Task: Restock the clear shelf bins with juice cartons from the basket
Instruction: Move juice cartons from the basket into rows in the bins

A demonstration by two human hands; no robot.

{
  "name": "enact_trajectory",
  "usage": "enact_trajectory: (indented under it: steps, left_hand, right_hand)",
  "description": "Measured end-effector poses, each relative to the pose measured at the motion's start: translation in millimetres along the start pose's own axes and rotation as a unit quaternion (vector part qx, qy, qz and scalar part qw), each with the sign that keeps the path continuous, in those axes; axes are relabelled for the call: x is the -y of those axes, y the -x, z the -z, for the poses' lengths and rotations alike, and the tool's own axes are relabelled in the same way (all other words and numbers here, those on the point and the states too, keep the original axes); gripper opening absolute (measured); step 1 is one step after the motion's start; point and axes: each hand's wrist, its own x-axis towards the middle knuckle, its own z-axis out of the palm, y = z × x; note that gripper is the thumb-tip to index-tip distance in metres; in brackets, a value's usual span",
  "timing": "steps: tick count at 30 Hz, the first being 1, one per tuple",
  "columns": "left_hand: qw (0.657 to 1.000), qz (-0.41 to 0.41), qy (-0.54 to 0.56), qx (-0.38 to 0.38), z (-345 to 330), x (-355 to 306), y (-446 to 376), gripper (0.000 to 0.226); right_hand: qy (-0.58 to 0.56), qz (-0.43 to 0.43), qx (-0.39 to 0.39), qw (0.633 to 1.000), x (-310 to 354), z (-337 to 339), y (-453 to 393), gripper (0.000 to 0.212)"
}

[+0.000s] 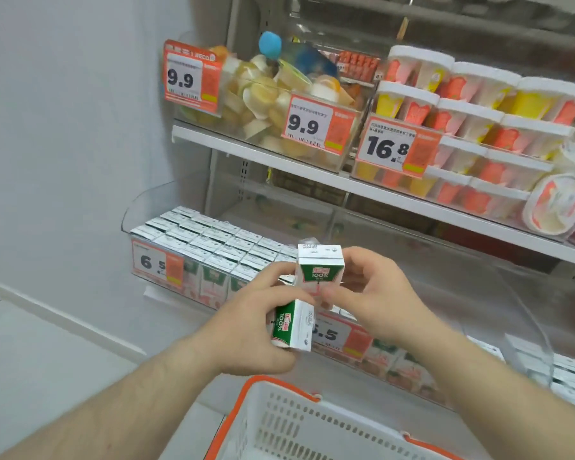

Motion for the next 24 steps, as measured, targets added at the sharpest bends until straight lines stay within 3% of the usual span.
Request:
enact_trajectory:
  steps: [4,7,11,17,21,24]
  left_hand:
    - [0.986,0.062,-0.002,-0.157,30.2,15.5,-1.2,0.049]
    - [0.938,0.165,-0.019,-0.303,54.4,34.1,2.3,0.044]
    - [0.877,0.254,0.04,-0.407,83.5,57.9,10.2,0.039]
    - [0.866,0.259,0.033,-0.425,95.0,84.8,4.0,0.037]
    - [0.871,0.27,0.0,-0.409,90.6,98.7,-0.8,0.042]
    - [0.875,0.253,-0.004,-0.414,93.5,106.3,-1.8,0.047]
  right_hand:
    - [0.097,0.066,-0.007,0.993,27.2,-21.1,-50.1,0.028]
    - [0.148,0.055,-0.012,0.987,32.7,-42.6,-101.2,0.029]
    - [0.234,0.053,0.014,0.971,16.6,-87.0,-181.7,0.034]
    - [0.218,0.004,0.029,0.976,-20.6,-151.2,-276.5,0.025]
    - [0.226,-0.079,0.107,0.965,-32.1,-181.5,-317.4,0.014]
    - [0.134,-0.152,0.154,0.967,-38.1,-203.8,-334.5,0.019]
